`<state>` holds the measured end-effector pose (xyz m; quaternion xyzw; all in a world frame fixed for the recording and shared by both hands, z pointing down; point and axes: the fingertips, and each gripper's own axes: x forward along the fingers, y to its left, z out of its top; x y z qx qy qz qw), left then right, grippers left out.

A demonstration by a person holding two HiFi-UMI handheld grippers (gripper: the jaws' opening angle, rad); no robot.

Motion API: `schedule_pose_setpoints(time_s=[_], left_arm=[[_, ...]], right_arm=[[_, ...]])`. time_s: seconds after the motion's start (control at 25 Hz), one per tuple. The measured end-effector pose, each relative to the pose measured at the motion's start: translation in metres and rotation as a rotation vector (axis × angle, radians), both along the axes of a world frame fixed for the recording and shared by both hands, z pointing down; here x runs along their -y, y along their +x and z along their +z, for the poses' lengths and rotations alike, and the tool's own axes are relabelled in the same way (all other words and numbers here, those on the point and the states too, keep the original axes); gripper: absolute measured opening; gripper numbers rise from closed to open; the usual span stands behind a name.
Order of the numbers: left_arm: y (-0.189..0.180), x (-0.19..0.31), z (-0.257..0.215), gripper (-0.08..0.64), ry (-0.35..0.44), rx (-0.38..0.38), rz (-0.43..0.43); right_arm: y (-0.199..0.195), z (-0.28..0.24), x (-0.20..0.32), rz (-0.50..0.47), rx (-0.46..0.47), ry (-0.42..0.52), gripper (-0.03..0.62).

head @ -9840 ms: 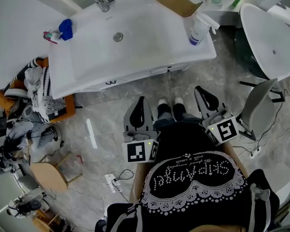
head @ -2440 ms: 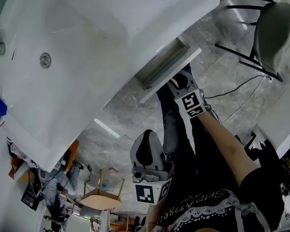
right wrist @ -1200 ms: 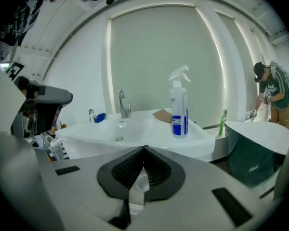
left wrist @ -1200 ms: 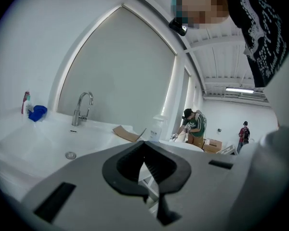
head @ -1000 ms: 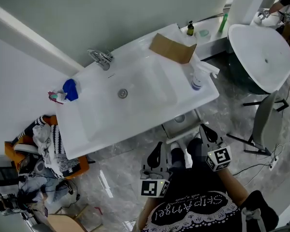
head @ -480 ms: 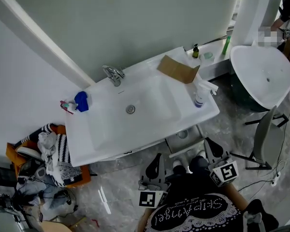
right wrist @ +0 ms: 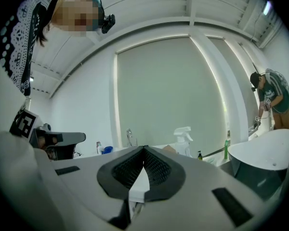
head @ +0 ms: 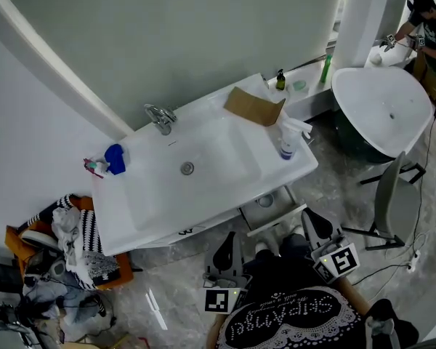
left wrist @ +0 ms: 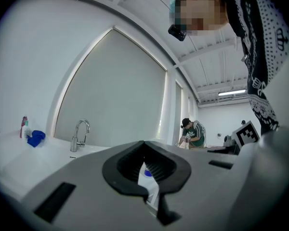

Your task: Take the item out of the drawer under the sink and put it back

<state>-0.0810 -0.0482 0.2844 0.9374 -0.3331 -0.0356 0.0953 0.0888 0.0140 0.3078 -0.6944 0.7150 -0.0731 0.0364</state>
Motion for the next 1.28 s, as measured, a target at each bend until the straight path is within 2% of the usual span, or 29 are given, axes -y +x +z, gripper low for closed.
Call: schedule_pose_setpoints(time_s=[0.2, 0.4, 0.56, 0.92, 1.2, 1.28], left_arm=[[0.011, -0.011, 0.002, 0.005, 0.011, 0.019, 0.039], [0.014, -0.024, 0.004, 0.005, 0.016, 0.026, 0.071], [0.01, -0.025, 0.005, 0.005, 0.009, 0.024, 0.068], [0.005, -0.02, 0.007, 0.005, 0.009, 0.018, 0.059], [0.013, -0.016, 0.009, 0.005, -0.001, 0.078, 0.067], [0.018, -0.016, 0.01, 0.005, -0.004, 0.07, 0.077]], right_arm=[[-0.003, 0.002, -0.012, 0.001, 0.02, 0.013, 0.018], [-0.01, -0.003, -0.025, -0.001, 0.055, 0.067, 0.018], [-0.009, 0.005, -0.031, 0.012, 0.044, 0.038, 0.018], [-0.018, 0.008, -0.022, -0.031, 0.009, 0.017, 0.02], [-0.018, -0.004, -0.006, -0.094, 0.013, 0.015, 0.018], [-0.018, -0.001, -0.006, -0.105, -0.006, 0.003, 0.018]])
